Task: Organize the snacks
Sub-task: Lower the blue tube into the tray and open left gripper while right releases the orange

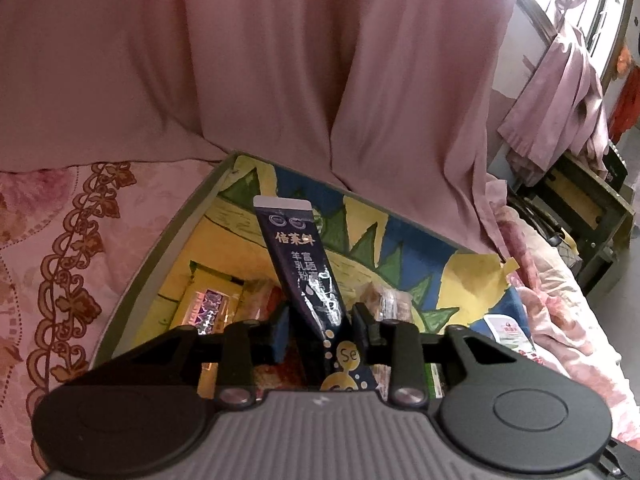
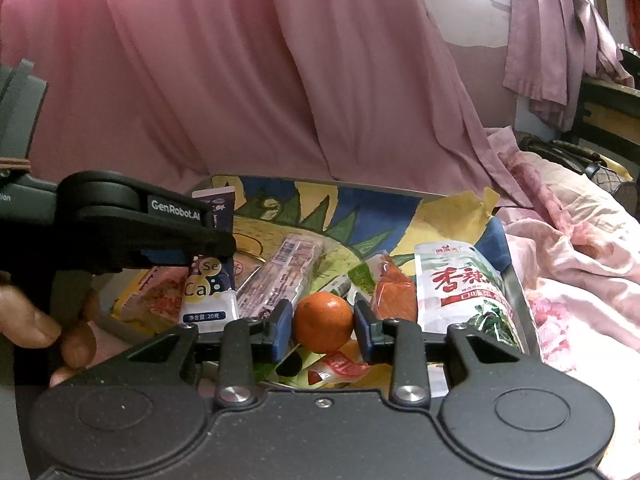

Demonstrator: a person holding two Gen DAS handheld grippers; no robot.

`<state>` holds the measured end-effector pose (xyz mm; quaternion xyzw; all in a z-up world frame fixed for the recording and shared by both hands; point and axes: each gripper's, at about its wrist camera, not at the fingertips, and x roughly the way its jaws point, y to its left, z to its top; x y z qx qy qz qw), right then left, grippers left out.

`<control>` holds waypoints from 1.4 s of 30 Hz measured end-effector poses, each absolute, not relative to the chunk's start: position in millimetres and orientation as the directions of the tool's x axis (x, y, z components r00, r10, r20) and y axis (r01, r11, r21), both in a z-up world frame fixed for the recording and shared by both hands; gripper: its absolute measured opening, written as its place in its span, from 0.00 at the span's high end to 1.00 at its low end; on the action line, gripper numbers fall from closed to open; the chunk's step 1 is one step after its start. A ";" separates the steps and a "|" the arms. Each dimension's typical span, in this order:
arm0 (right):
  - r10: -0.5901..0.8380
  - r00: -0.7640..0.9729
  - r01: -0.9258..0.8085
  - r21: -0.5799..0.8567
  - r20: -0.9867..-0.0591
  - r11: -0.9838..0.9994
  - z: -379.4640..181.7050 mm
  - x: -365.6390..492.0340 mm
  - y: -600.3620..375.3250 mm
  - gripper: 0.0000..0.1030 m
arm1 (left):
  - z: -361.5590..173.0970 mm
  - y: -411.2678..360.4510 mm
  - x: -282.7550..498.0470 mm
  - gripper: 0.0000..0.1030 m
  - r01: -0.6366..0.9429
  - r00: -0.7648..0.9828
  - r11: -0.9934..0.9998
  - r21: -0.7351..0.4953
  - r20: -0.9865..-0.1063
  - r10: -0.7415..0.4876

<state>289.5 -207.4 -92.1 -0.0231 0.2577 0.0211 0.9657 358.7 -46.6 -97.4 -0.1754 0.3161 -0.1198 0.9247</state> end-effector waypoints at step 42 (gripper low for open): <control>0.010 0.964 -0.001 0.035 -0.265 0.999 2.1 135.3 -222.2 0.01 | -12.4 -7.7 183.4 0.00 0.085 0.883 0.974 -0.208 -0.437 -0.171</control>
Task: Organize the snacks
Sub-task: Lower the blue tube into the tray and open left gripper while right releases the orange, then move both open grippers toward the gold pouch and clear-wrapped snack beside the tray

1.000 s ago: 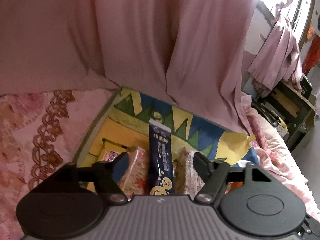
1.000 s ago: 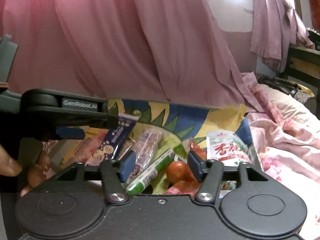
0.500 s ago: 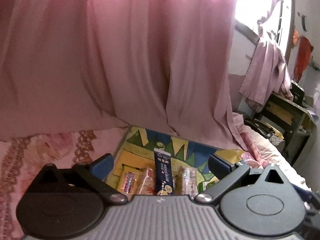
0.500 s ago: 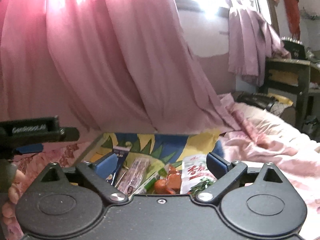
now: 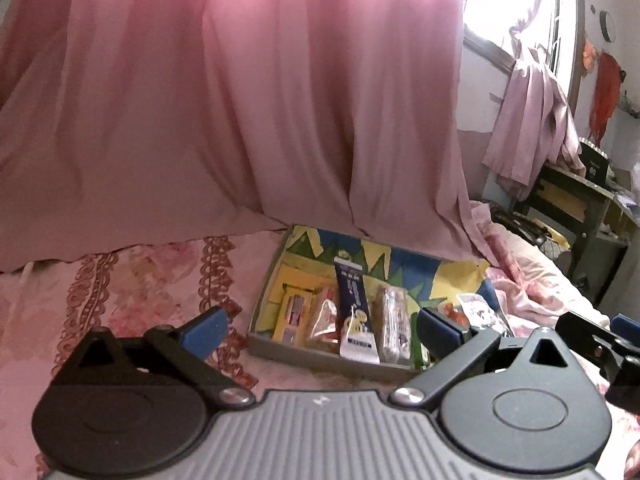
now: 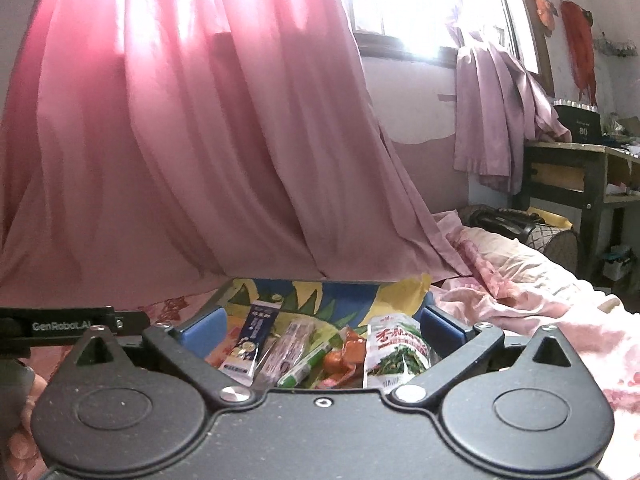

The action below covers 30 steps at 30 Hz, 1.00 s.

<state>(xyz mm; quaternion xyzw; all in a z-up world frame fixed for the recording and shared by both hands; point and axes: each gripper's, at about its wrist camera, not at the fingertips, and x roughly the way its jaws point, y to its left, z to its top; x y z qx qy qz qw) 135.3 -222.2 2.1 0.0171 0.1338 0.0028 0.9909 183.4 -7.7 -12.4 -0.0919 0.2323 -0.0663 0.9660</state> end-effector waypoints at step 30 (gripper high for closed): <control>-0.046 0.761 0.170 0.131 -0.647 0.977 -38.2 83.0 -231.1 0.01 | -54.7 -14.7 108.1 0.00 0.127 0.709 0.992 -0.009 -0.698 -0.097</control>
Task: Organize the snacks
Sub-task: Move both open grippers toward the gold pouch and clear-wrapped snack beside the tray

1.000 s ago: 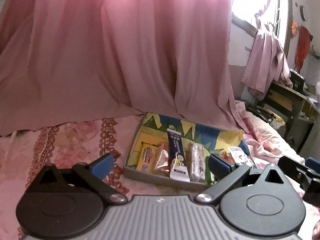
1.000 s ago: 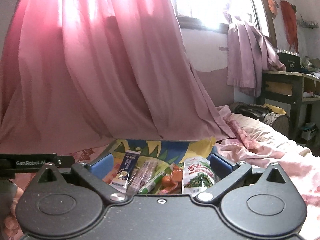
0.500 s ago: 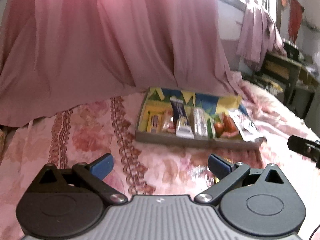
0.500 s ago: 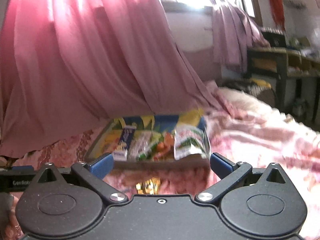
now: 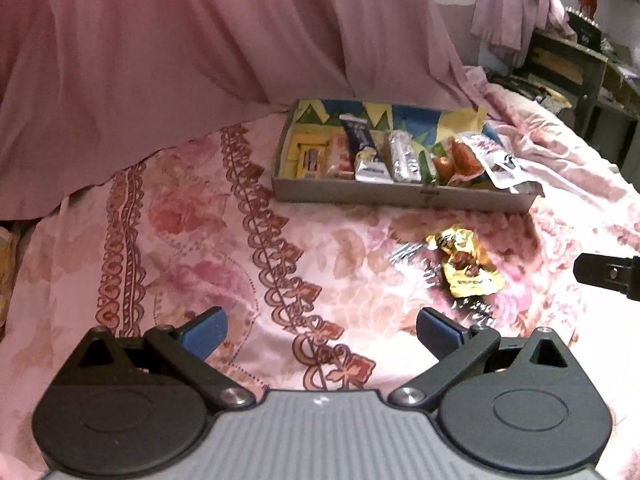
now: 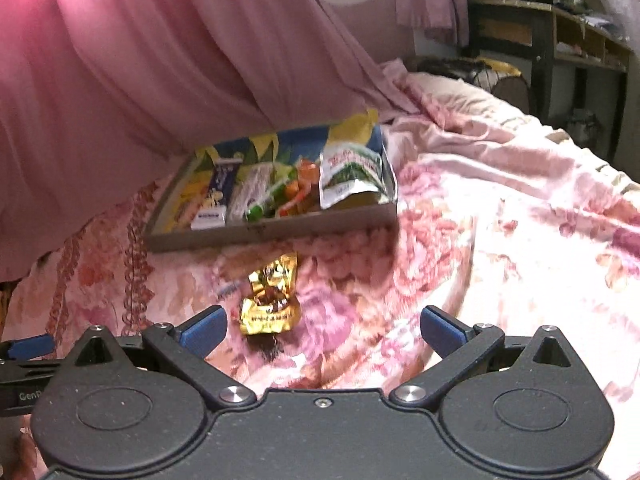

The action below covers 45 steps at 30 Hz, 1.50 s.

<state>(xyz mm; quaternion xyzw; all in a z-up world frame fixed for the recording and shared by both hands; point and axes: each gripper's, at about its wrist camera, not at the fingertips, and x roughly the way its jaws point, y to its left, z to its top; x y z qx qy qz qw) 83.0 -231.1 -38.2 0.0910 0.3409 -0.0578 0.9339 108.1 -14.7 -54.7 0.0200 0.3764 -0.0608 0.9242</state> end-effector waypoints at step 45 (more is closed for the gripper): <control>0.111 0.564 0.004 0.137 -0.818 0.991 -92.4 233.1 -226.1 0.01 | -99.3 -40.4 147.6 0.00 0.155 0.604 0.979 -0.129 -0.772 -0.197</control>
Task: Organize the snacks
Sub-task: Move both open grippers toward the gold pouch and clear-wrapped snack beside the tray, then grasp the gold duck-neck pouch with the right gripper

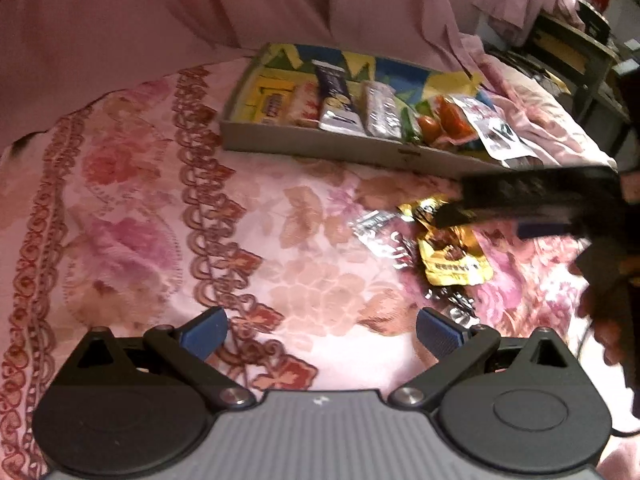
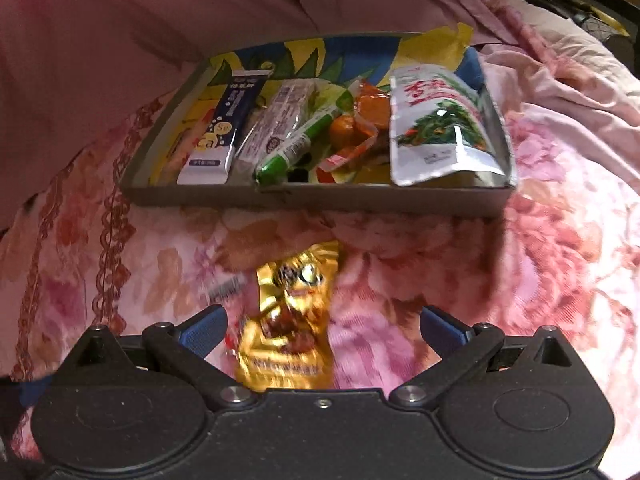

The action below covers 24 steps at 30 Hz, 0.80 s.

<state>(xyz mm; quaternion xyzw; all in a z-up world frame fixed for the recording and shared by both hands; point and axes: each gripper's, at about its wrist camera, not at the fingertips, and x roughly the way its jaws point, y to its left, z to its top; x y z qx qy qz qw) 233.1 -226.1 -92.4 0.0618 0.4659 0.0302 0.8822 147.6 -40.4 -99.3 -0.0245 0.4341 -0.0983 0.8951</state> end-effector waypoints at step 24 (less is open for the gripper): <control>0.061 0.512 0.085 0.121 -0.857 0.989 -112.0 248.0 -242.7 0.34 | -103.5 -42.8 148.2 0.00 0.169 0.588 0.969 -0.180 -0.771 -0.245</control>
